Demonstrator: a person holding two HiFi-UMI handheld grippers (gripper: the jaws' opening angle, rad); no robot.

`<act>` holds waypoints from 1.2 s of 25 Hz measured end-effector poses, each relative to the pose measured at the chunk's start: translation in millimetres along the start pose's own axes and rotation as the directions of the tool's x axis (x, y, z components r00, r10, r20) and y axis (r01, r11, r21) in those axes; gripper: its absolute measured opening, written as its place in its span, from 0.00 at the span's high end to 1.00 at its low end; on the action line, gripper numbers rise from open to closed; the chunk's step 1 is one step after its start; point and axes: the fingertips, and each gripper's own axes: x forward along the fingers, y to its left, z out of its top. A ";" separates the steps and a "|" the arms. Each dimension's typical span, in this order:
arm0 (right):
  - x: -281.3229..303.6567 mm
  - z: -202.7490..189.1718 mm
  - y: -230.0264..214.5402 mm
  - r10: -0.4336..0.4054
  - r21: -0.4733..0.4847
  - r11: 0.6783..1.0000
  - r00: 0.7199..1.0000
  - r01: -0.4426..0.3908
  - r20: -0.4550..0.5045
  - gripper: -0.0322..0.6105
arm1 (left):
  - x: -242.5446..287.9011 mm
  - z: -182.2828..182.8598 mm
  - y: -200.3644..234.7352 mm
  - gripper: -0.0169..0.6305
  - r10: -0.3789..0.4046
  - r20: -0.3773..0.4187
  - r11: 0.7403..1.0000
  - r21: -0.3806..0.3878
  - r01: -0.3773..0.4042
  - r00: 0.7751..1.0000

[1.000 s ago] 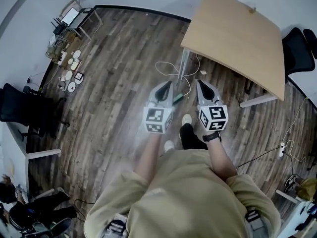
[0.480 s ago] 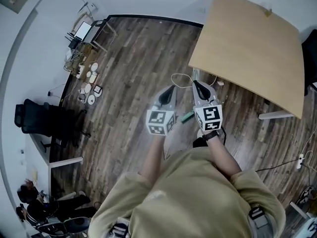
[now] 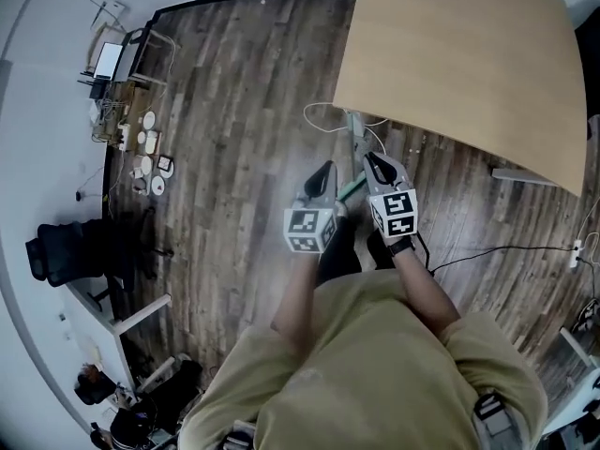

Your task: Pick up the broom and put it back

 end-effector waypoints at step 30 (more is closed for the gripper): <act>285.9 -233.5 -79.1 0.025 0.230 0.971 0.931 0.064 -0.365 0.67 | 125.4 -164.1 148.7 0.97 -0.042 -0.224 0.994 -0.111 0.018 0.974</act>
